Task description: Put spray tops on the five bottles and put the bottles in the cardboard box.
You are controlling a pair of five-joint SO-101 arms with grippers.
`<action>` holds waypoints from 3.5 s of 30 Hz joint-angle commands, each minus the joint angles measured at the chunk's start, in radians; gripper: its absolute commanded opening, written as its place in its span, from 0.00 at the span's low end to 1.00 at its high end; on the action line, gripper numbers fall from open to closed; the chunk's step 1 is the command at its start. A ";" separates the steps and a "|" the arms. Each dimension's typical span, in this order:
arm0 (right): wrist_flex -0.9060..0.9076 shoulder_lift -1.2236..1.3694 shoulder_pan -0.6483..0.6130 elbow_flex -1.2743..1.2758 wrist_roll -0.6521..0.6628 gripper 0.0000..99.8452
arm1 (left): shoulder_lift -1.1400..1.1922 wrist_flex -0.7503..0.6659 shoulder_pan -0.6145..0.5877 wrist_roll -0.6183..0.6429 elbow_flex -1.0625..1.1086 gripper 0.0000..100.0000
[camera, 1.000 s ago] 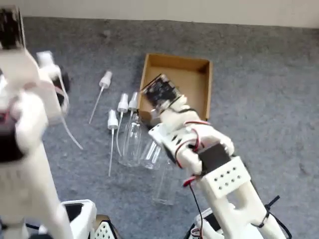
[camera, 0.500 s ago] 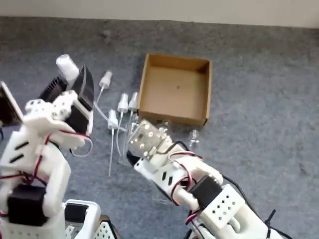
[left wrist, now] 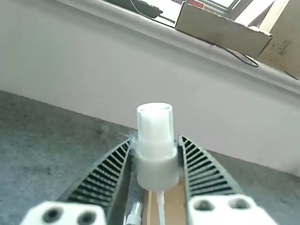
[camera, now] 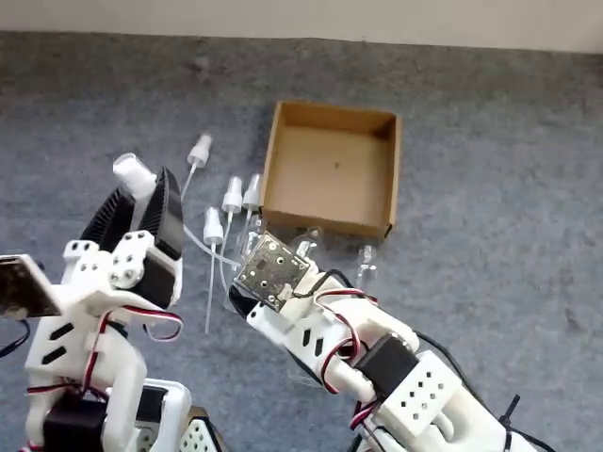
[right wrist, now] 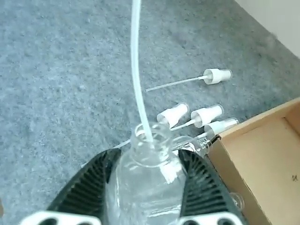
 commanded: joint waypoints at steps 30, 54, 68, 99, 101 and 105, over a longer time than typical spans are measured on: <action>-0.036 -0.024 0.081 -0.050 -0.127 0.00 | -0.015 -0.023 0.424 -0.058 0.308 0.00; -0.251 -0.022 0.200 -0.065 -0.256 0.00 | -0.016 -0.025 0.429 -0.132 0.291 0.15; -0.289 -0.008 0.312 -0.081 -0.255 0.00 | -0.018 -0.020 0.108 -0.226 0.208 0.15; 0.223 0.473 0.223 -0.846 -0.318 0.00 | -0.004 -0.183 0.246 -0.520 0.367 0.22; 0.220 0.453 0.225 -0.846 -0.316 0.00 | -0.004 -0.183 0.248 -0.519 0.367 0.22; 0.211 0.481 0.288 -0.848 -0.275 0.00 | -0.005 -0.180 0.249 -0.519 0.367 0.22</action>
